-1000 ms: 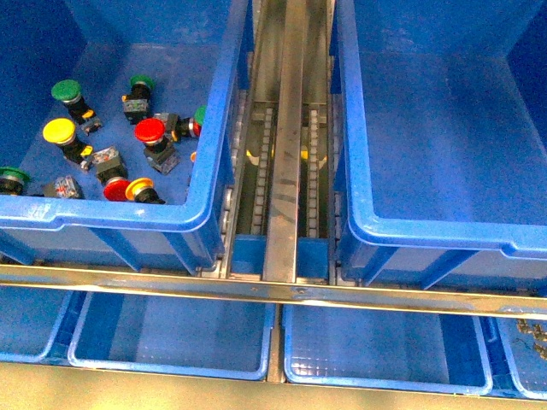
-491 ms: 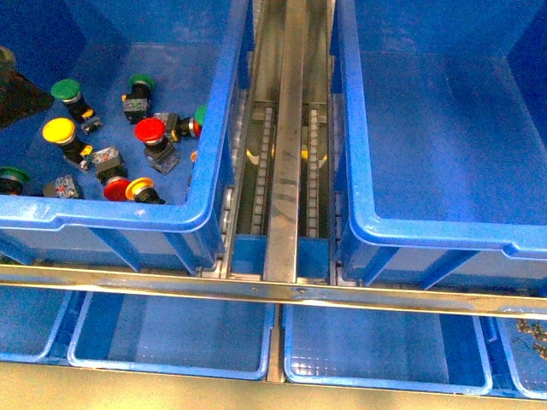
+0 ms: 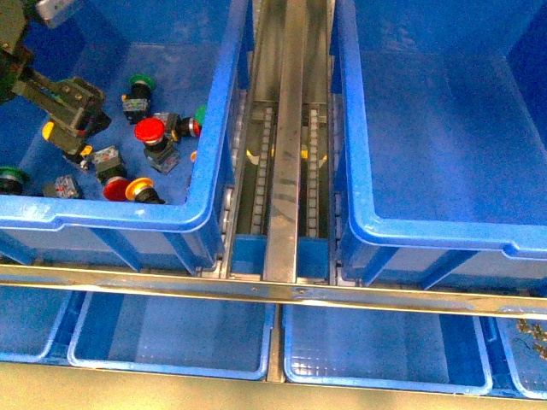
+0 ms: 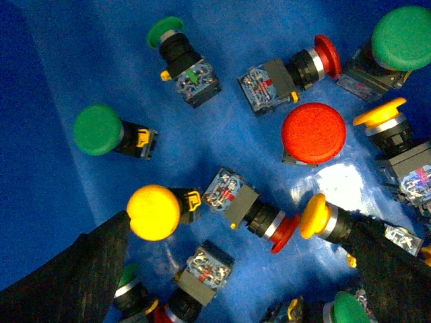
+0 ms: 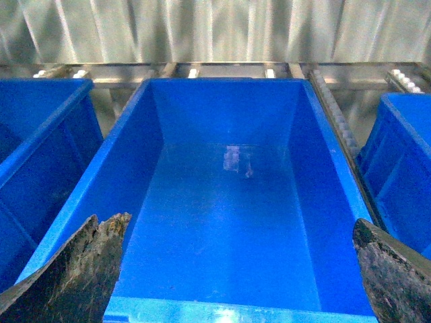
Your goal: Pick red and yellow buttons and place in box
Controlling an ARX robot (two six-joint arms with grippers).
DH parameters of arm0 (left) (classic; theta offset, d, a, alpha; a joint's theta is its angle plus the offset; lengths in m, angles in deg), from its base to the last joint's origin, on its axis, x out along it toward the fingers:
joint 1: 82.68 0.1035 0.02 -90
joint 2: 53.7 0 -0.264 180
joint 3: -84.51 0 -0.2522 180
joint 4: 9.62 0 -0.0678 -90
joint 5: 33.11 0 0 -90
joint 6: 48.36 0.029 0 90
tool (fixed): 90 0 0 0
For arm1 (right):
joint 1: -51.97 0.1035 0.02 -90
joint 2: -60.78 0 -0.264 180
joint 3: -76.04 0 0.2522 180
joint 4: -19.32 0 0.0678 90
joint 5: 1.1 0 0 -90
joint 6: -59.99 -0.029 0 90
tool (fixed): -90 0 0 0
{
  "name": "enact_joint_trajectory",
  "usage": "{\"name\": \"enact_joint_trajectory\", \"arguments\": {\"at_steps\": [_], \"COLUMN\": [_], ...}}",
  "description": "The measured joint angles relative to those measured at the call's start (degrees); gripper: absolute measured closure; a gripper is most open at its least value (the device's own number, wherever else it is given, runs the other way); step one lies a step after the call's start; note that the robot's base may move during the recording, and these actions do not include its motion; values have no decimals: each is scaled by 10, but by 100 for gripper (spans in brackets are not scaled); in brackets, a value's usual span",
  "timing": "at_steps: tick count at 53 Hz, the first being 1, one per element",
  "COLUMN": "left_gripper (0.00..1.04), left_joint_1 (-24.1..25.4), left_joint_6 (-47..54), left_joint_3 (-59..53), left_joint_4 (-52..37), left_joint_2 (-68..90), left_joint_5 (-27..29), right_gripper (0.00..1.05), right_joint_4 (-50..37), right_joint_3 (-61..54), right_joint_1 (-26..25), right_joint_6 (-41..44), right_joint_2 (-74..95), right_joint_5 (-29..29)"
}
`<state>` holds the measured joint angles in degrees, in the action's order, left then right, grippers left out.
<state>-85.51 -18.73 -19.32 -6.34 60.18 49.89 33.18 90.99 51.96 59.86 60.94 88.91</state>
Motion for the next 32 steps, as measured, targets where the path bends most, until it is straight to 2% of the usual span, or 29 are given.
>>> {"name": "enact_joint_trajectory", "arguments": {"at_steps": [32], "left_gripper": [8], "left_joint_1": [-51], "left_joint_6": [-52], "left_joint_3": [119], "left_joint_4": [-11], "left_joint_2": [147], "left_joint_5": [19], "right_gripper": [6], "right_joint_4": [0], "right_joint_3": [0], "right_joint_1": [0], "right_joint_6": [0], "right_joint_2": [0], "right_joint_5": [0]}}
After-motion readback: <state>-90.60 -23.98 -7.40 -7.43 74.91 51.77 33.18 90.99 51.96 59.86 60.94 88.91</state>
